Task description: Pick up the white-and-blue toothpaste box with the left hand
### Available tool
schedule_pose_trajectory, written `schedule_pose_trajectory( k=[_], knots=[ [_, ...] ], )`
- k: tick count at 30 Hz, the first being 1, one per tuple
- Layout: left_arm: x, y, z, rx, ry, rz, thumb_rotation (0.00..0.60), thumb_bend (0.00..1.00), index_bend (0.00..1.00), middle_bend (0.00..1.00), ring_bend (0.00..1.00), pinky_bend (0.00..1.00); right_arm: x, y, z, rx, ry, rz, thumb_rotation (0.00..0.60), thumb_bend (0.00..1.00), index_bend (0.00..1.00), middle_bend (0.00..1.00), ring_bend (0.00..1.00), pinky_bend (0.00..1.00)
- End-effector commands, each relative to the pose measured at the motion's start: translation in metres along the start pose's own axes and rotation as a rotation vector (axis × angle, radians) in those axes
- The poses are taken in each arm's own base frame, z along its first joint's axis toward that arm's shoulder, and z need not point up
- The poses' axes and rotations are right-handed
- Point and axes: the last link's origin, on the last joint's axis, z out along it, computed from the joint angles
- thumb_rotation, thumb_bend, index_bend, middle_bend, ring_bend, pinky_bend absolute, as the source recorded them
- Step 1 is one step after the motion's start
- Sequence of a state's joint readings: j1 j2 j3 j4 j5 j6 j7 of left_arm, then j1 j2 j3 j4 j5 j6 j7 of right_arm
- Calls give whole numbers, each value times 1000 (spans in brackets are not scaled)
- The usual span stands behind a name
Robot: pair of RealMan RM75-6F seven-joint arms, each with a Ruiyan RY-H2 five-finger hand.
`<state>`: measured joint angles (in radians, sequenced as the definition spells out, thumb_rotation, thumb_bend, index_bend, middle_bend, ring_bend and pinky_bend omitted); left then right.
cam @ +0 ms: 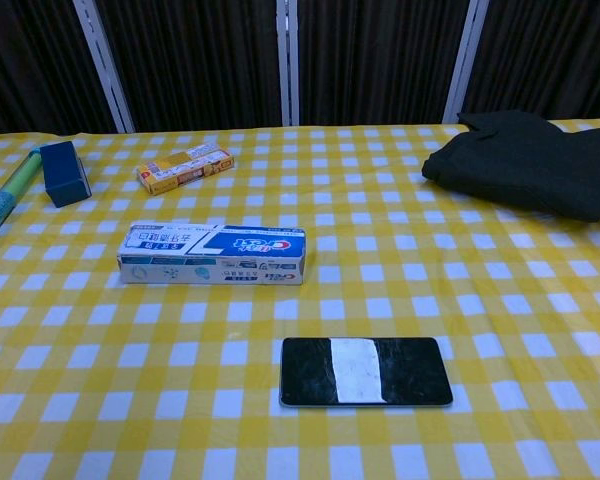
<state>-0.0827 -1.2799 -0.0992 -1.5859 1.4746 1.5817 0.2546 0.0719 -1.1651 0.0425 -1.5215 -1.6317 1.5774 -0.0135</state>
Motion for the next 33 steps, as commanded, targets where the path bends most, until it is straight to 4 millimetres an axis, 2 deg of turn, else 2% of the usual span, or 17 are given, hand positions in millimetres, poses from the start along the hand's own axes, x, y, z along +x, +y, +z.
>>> schedule_pose_trajectory(
  k=[1,26,33],
  knots=[
    [0,0,0,0,1,0,600,137,0,0,0,0,0,0,0,1,2,-2,600,51,25,0,0,0],
    [-1,4,-1,-15,-14,5,600,137,0,0,0,0,0,0,-1,0,-2,-8,600,51,25,0,0,0],
    [0,10,7,-31,-26,-4,600,137,0,0,0,0,-1,3,0,-11,-4,-3,600,52,25,0,0,0]
  ],
)
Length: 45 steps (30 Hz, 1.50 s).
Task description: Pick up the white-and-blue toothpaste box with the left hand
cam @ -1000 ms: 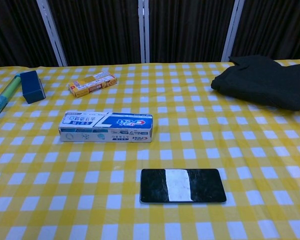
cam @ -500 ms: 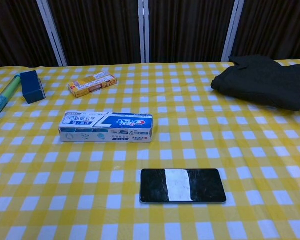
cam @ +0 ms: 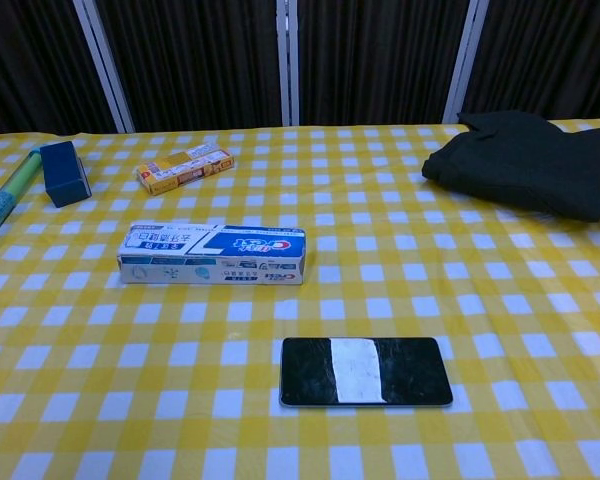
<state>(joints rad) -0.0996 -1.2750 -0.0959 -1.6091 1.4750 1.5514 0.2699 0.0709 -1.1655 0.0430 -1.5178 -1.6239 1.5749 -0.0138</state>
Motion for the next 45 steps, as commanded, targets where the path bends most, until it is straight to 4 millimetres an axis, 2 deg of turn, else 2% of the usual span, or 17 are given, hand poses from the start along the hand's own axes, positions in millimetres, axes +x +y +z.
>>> schedule_pose_trajectory(
  k=[1,3,8,13,16,17,18,22,32,42,45],
  knots=[
    [3,3,6,-14,2,5,600,137,0,0,0,0,0,1,1,-3,-1,2,600,52,25,0,0,0],
    [8,9,16,-34,7,16,600,137,0,0,0,0,0,2,1,-5,-2,5,600,52,25,0,0,0],
    [24,43,49,-138,8,55,600,137,0,0,0,1,3,3,2,-8,8,22,600,52,25,0,0,0],
    [27,72,69,-200,-50,70,600,138,6,0,0,54,5,5,2,-12,10,37,600,51,27,0,0,0],
    [27,88,81,-228,-84,66,600,138,51,0,4,103,6,7,2,-15,9,45,600,52,35,0,0,0],
    [27,98,88,-245,-103,63,600,138,66,0,10,116,6,8,2,-18,8,51,600,52,40,0,0,0],
    [27,121,104,-297,-135,63,600,139,71,0,14,121,9,11,2,-29,15,69,600,52,43,0,0,0],
    [24,155,130,-318,-229,90,600,138,86,0,27,122,13,17,3,-39,16,99,600,52,46,0,0,0],
    [1,210,153,-337,-380,140,600,146,109,0,41,130,16,25,5,-51,16,142,600,51,48,0,0,0],
    [-27,274,154,-390,-488,151,600,148,140,11,64,153,19,33,7,-65,17,183,600,52,49,0,0,0],
    [-34,283,155,-379,-504,173,600,152,149,18,68,156,19,34,7,-68,17,190,600,51,49,0,0,0]
  ],
)
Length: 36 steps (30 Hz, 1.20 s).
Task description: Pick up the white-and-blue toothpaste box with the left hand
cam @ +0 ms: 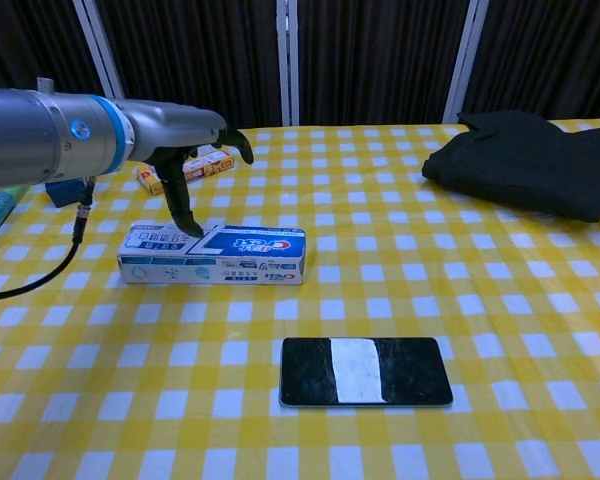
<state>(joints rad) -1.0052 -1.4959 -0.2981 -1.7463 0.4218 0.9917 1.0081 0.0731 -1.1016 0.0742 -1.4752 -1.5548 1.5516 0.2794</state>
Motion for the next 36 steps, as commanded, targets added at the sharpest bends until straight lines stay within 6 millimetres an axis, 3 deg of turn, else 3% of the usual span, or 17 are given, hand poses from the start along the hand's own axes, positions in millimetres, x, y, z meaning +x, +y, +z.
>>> schedule_pose_trajectory(
  k=[1,11,24,31,36],
  knots=[
    [-7,16,13,13,-36,32,600,153,151,20,69,157,1,2,0,-4,1,7,600,51,49,0,0,0],
    [-27,43,34,35,-83,86,600,168,186,46,91,173,7,8,1,-17,11,42,600,52,50,0,0,0],
    [-38,50,43,62,-78,113,600,175,206,61,100,186,11,11,1,-18,25,63,600,51,53,0,0,0],
    [-46,57,46,57,-79,120,600,191,307,149,184,260,12,11,1,-17,30,66,600,52,57,0,0,0],
    [-47,59,45,56,-55,138,600,343,403,238,261,338,14,12,1,-19,38,70,600,52,61,0,0,0]
  ],
)
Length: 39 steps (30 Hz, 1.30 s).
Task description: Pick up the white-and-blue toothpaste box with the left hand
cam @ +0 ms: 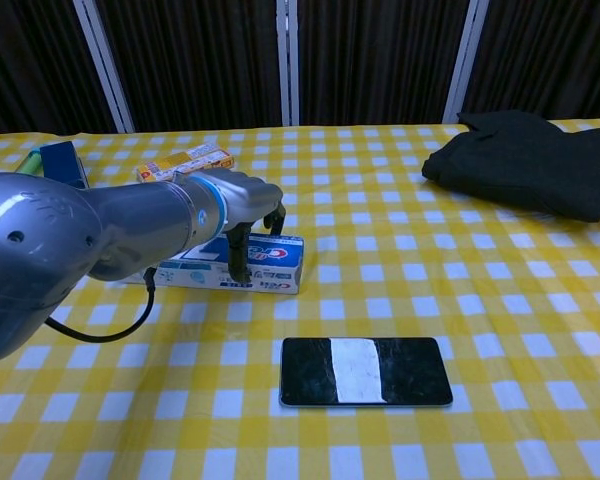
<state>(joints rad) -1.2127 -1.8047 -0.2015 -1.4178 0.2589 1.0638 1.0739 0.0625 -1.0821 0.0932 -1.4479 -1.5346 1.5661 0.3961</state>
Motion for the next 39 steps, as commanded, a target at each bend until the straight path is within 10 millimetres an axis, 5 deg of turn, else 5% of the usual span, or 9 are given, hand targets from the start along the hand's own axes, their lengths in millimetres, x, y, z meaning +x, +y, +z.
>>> schedule_pose_trajectory(
  k=[1,8,23,39],
  knots=[
    [-1,0,-1,5,20,15,600,380,423,259,280,354,0,0,0,3,2,1,600,52,62,0,0,0],
    [0,-2,-3,5,66,38,600,487,520,345,356,409,0,-2,-1,9,7,0,600,52,64,0,0,0],
    [42,-19,-17,-7,199,56,600,495,529,351,359,411,0,-3,-1,11,11,-3,600,52,64,0,0,0],
    [118,-22,-31,-106,483,-531,600,494,524,351,359,411,-1,-3,0,12,15,-6,600,52,64,0,0,0]
  ],
)
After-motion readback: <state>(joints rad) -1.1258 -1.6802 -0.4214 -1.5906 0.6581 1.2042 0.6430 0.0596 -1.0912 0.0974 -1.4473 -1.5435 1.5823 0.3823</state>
